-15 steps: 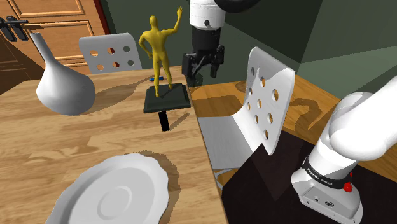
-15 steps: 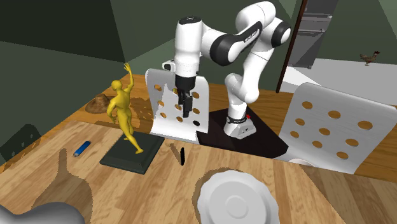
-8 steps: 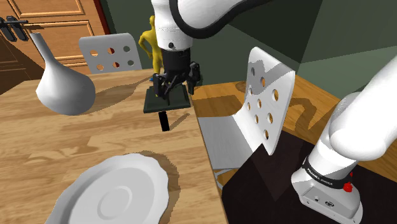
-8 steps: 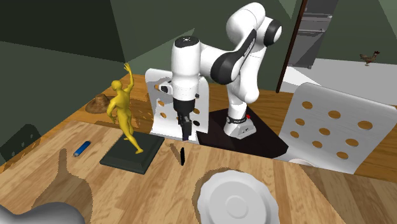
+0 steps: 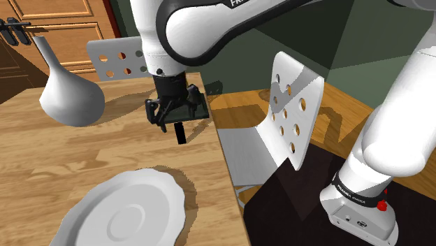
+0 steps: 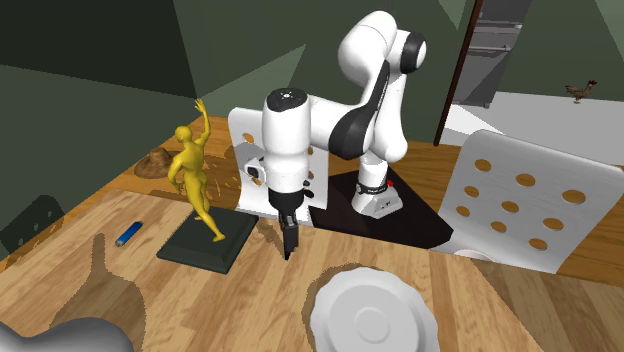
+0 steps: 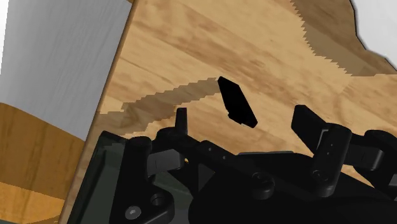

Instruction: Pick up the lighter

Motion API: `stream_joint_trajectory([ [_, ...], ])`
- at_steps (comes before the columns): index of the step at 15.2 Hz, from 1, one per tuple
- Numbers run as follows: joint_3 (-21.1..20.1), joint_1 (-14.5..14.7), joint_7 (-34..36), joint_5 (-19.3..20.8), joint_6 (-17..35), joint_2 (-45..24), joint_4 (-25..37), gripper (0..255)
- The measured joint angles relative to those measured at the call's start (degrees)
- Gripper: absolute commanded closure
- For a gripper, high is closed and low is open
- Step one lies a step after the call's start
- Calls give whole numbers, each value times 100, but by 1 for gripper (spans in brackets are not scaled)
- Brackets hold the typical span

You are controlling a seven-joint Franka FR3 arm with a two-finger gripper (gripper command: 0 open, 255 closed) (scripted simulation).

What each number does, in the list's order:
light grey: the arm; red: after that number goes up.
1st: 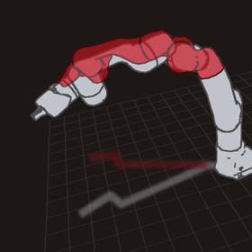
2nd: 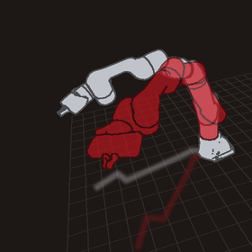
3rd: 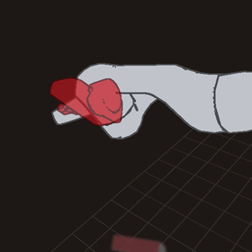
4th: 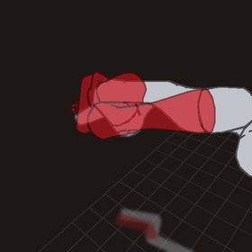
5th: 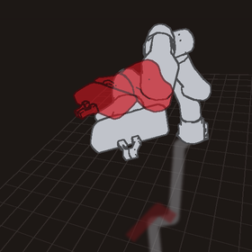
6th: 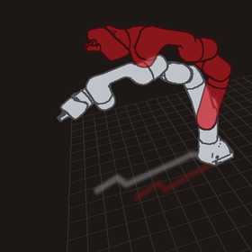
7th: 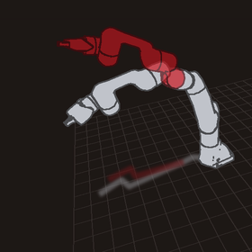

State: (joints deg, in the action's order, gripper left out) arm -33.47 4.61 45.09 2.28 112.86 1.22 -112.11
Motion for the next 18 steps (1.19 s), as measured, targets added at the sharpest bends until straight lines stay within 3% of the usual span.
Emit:
stream_joint_trajectory([
  [5, -20, 16, 77, 60, 352, -87, -283, 0],
  [6, -21, 18, 87, 74, 371, -109, -285, 255],
  [18, -17, 14, 72, 63, 310, -91, -234, 255],
])
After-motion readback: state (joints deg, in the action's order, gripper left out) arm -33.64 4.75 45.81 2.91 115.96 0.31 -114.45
